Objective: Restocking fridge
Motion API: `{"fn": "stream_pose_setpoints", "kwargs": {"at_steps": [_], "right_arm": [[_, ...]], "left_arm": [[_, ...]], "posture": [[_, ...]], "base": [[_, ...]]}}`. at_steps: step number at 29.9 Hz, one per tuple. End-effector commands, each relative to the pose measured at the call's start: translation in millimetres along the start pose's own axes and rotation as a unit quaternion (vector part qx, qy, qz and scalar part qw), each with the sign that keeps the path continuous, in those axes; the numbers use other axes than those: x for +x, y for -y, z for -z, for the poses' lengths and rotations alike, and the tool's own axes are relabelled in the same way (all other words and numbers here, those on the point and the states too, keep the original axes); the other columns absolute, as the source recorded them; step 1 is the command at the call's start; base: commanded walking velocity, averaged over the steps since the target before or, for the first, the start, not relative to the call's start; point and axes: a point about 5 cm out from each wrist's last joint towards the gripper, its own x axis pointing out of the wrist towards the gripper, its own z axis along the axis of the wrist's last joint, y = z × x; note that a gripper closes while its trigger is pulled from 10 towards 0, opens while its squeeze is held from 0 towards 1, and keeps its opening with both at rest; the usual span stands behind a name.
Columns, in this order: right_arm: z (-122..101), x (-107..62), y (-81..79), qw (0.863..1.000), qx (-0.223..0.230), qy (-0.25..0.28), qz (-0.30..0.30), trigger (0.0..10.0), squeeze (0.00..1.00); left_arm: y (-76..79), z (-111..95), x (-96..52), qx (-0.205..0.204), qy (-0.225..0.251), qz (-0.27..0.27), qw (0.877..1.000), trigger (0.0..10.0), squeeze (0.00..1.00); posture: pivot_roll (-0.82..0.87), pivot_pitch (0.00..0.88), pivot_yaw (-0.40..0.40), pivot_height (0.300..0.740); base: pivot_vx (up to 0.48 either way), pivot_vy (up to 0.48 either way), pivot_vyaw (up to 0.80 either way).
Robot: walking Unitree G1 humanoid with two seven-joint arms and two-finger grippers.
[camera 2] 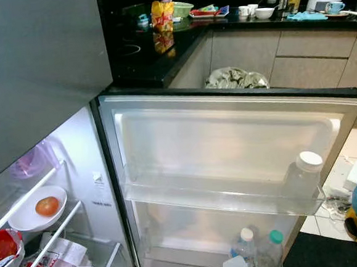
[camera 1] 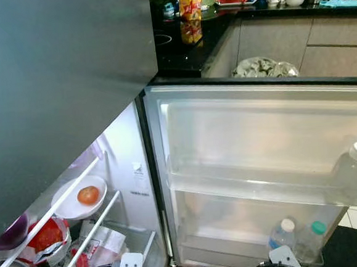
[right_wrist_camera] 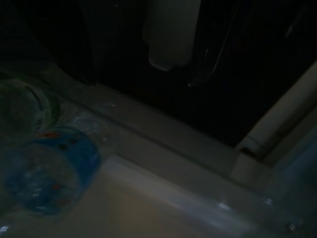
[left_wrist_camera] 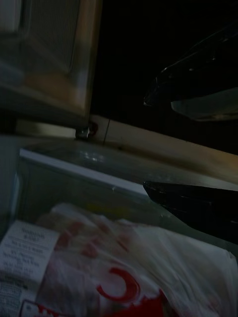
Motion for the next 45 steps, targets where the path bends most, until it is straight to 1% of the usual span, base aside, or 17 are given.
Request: {"fn": "stream_pose_setpoints", "kwargs": {"at_steps": [1,3,6,10,15,17,19,22,25,28,33,34,36,37,40,41,45], "right_arm": [[-1,0.7,-4.9,1.0,0.024,0.003,-0.014,10.0,0.0],[-1,0.9,-7.6,1.0,0.015,0.0,-0.021,10.0,0.0],[1,1.1,-8.4,1.0,0.005,-0.008,-0.016,10.0,0.0],[2,0.0,-9.1,1.0,0.004,0.0,-0.017,10.0,0.0],[6,-1.3,-8.5,1.0,-0.002,-0.005,-0.02,10.0,0.0],[7,-2.2,-7.7,1.0,0.013,-0.004,-0.025,10.0,0.0],[9,-2.4,-7.2,0.999,0.018,-0.009,-0.025,10.0,0.0],[9,-2.3,-7.1,1.0,0.005,-0.012,-0.025,10.0,0.0],[8,-2.1,-7.7,1.0,0.003,-0.012,-0.024,10.0,0.0],[5,-1.5,-9.9,1.0,-0.002,0.003,-0.029,10.0,0.0],[1,-0.7,-12.5,0.999,-0.006,0.01,-0.038,10.0,0.0],[4,-0.3,-12.7,0.999,-0.003,-0.011,-0.043,10.0,0.0],[4,-0.3,-11.8,0.999,-0.004,-0.009,-0.041,10.0,0.0],[2,-0.2,-11.5,0.999,0.011,-0.001,-0.045,10.0,0.0],[-1,0.1,-11.0,0.999,0.003,0.008,-0.05,10.0,0.0],[-2,0.3,-11.6,0.998,-0.002,0.008,-0.055,10.0,0.0],[-2,0.3,-12.1,0.998,-0.001,0.008,-0.057,10.0,0.0]], "left_arm": [[-3.9,5,-1.3,0.004,-0.008,-0.003,1.0,10.0,0.0],[-4.4,5,-1.1,0.002,-0.007,-0.002,1.0,10.0,0.0],[-5.2,6,-1.1,0.002,-0.01,-0.002,1.0,10.0,0.0],[-3.2,12,-3.1,0.014,-0.016,0.012,1.0,10.0,0.0],[-1.9,16,-4.4,0.009,-0.02,0.015,1.0,10.0,0.0],[-0.4,17,-4.3,0.011,-0.02,0.019,1.0,10.0,0.0],[0.2,17,-4.2,0.012,-0.021,0.019,1.0,10.0,0.0],[0.2,12,-3.0,0.009,-0.006,0.015,1.0,10.0,0.0],[-0.1,11,-2.6,0.005,-0.002,0.013,1.0,10.0,0.0],[-0.6,9,-2.0,0.012,0.004,0.014,1.0,10.0,0.0],[-1.3,7,-0.8,0.015,0.003,0.01,1.0,10.0,0.0],[-1.2,7,-0.3,0.017,0.0,0.012,1.0,10.0,0.0],[-1.1,7,-0.1,0.017,0.0,0.013,1.0,10.0,0.0],[-1.1,7,0.0,0.017,0.0,0.013,1.0,10.0,0.0],[-0.9,6,0.0,0.016,0.004,0.014,1.0,10.0,0.0],[-1.0,6,0.0,0.015,0.005,0.013,1.0,10.0,0.0],[-1.0,7,-0.4,0.013,0.005,0.014,1.0,10.0,0.0]], "posture": [[-0.03,0.05,-0.016,0.631],[-0.03,0.05,-0.012,0.641],[-0.03,0.049,-0.011,0.641],[-0.03,0.053,-0.003,0.641],[-0.03,0.056,-0.002,0.641],[-0.03,0.057,-0.002,0.641],[-0.04,0.057,-0.003,0.646],[-0.04,0.054,-0.001,0.666],[-0.04,0.054,-0.002,0.676],[-0.04,0.053,-0.001,0.676],[-0.04,0.046,-0.003,0.676],[-0.04,0.045,-0.004,0.676],[-0.04,0.042,-0.005,0.676],[-0.04,0.042,-0.005,0.676],[-0.03,0.04,-0.008,0.685],[-0.03,0.041,-0.01,0.694],[-0.03,0.041,-0.013,0.708]], "base": [[0.0,0.0,0.0],[0.0,0.0,0.0],[0.0,0.0,0.0],[0.0,0.0,0.0],[0.0,0.0,0.0],[0.0,0.0,0.0],[0.0,0.0,0.0],[0.0,0.0,0.0],[0.0,0.0,0.0],[0.0,0.0,0.0],[0.0,0.0,0.0],[0.0,0.0,0.0],[0.0,0.0,0.0],[0.0,0.0,-0.58],[0.0,0.0,-0.16],[0.0,0.0,0.0],[0.0,0.0,0.0]]}}
